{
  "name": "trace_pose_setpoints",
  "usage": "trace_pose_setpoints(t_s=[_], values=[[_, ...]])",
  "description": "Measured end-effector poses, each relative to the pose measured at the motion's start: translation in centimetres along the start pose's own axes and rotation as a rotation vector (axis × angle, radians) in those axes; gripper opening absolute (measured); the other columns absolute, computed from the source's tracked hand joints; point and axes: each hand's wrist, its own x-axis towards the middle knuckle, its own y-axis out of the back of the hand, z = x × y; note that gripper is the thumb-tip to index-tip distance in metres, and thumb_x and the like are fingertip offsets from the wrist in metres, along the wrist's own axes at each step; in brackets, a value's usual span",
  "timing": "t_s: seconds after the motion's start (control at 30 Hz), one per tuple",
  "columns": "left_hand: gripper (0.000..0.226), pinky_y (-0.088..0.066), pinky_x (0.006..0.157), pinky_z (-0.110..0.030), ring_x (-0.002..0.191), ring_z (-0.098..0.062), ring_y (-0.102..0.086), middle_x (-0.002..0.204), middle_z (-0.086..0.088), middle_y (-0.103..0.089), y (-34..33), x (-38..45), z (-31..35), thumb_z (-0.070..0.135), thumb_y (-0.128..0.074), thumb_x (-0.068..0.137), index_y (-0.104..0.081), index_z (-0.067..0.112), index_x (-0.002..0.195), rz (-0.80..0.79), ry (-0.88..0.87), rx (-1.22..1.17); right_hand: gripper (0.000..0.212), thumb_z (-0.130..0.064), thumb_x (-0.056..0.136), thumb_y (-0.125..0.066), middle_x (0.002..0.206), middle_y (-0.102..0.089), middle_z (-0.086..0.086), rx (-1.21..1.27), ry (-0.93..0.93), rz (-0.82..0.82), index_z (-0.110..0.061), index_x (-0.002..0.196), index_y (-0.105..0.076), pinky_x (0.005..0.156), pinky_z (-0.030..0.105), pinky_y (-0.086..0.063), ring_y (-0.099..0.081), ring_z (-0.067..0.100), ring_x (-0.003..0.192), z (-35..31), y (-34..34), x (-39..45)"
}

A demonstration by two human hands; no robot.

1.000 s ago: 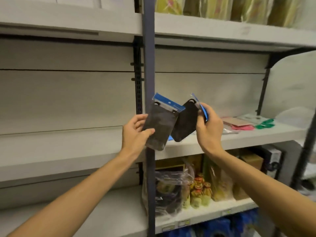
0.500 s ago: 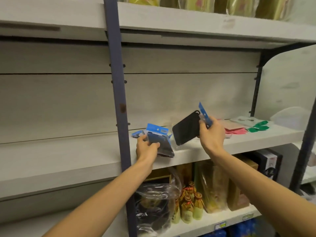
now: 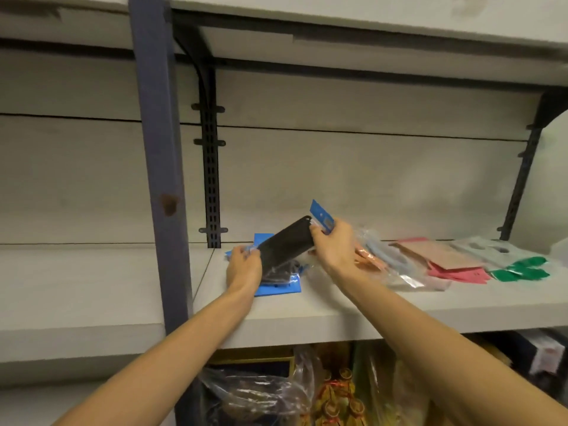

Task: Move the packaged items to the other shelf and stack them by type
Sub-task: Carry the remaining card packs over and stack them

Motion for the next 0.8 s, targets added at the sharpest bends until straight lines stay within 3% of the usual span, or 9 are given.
trace_pose_setpoints(t_s=[0.13, 0.23, 0.33, 0.43, 0.47, 0.53, 0.6, 0.67, 0.8], values=[[0.034, -0.050, 0.074, -0.029, 0.097, -0.019, -0.063, 0.119, -0.011, -0.064, 0.1, 0.6, -0.9, 0.015, -0.051, 0.098, -0.052, 0.016, 0.132, 0.001, 0.032, -0.080, 0.023, -0.029, 0.091, -0.063, 0.082, -0.070, 0.009, -0.187, 0.048, -0.151, -0.007, 0.093, -0.064, 0.064, 0.045, -0.057, -0.068, 0.027, 0.075, 1.0, -2.4, 0.6], [0.038, -0.051, 0.070, -0.025, 0.099, -0.019, -0.064, 0.122, -0.011, -0.062, 0.2, 0.8, -1.2, 0.008, -0.055, 0.092, -0.053, 0.016, 0.130, 0.032, 0.002, -0.062, 0.025, -0.033, 0.096, -0.059, 0.092, -0.070, 0.009, -0.446, 0.164, -0.244, -0.012, 0.107, -0.065, 0.068, 0.035, -0.048, -0.068, 0.031, 0.090, 1.0, -2.7, 0.5], [0.047, -0.053, 0.090, -0.032, 0.113, -0.021, -0.059, 0.133, -0.008, -0.055, 0.3, 0.8, -1.3, 0.011, -0.061, 0.087, -0.053, 0.016, 0.133, 0.106, -0.055, 0.079, 0.039, -0.033, 0.095, -0.059, 0.120, -0.068, 0.009, -0.564, 0.267, -0.347, -0.014, 0.130, -0.057, 0.086, 0.039, -0.050, -0.063, 0.033, 0.109, 2.0, -2.1, 0.7], [0.049, -0.037, 0.115, -0.038, 0.140, -0.023, -0.037, 0.152, -0.006, -0.039, 0.6, 0.0, -0.9, 0.016, -0.065, 0.088, -0.054, 0.019, 0.136, 0.168, -0.207, 0.356, 0.048, -0.037, 0.098, -0.057, 0.134, -0.063, 0.007, -0.539, 0.385, -0.424, -0.018, 0.141, -0.051, 0.093, 0.040, -0.049, -0.061, 0.031, 0.119, 3.4, -0.9, 1.0], [0.048, -0.033, 0.117, -0.037, 0.144, -0.022, -0.031, 0.156, -0.004, -0.034, 0.7, -0.4, -0.7, 0.020, -0.066, 0.090, -0.054, 0.022, 0.136, 0.170, -0.281, 0.435, 0.046, -0.037, 0.099, -0.056, 0.136, -0.063, 0.006, -0.499, 0.423, -0.448, -0.018, 0.141, -0.051, 0.095, 0.040, -0.049, -0.060, 0.030, 0.120, 3.9, -0.5, 1.2], [0.044, -0.041, 0.107, -0.035, 0.137, -0.017, -0.042, 0.149, 0.005, -0.046, 1.2, -1.0, -0.3, 0.041, -0.068, 0.090, -0.058, 0.029, 0.132, 0.101, -0.430, 0.594, 0.043, -0.033, 0.099, -0.055, 0.137, -0.062, 0.004, -0.394, 0.427, -0.479, -0.017, 0.140, -0.054, 0.097, 0.037, -0.047, -0.059, 0.027, 0.123, 4.7, 0.1, 1.8], [0.065, -0.047, 0.096, -0.030, 0.121, -0.010, -0.052, 0.133, 0.014, -0.056, 1.6, -1.5, 0.0, 0.071, -0.063, 0.080, -0.060, 0.029, 0.130, -0.036, -0.484, 0.798, 0.043, -0.030, 0.098, -0.056, 0.132, -0.066, 0.005, -0.331, 0.421, -0.497, -0.018, 0.139, -0.056, 0.097, 0.036, -0.048, -0.060, 0.026, 0.120, 5.1, 0.5, 2.3], [0.088, -0.045, 0.101, -0.029, 0.123, -0.006, -0.048, 0.138, 0.016, -0.053, 1.6, -1.8, 0.2, 0.087, -0.057, 0.068, -0.058, 0.029, 0.135, -0.117, -0.490, 0.924, 0.043, -0.027, 0.097, -0.056, 0.128, -0.068, 0.005, -0.292, 0.424, -0.522, -0.019, 0.139, -0.056, 0.095, 0.036, -0.049, -0.062, 0.026, 0.117, 5.5, 0.5, 2.5], [0.108, -0.044, 0.108, -0.032, 0.131, -0.003, -0.043, 0.148, 0.015, -0.048, 1.3, -2.3, 0.2, 0.098, -0.053, 0.058, -0.051, 0.031, 0.142, -0.145, -0.527, 1.012, 0.052, -0.020, 0.093, -0.060, 0.137, -0.063, 0.007, -0.253, 0.429, -0.592, -0.015, 0.144, -0.051, 0.101, 0.035, -0.046, -0.058, 0.027, 0.124, 5.7, 0.7, 2.6]])
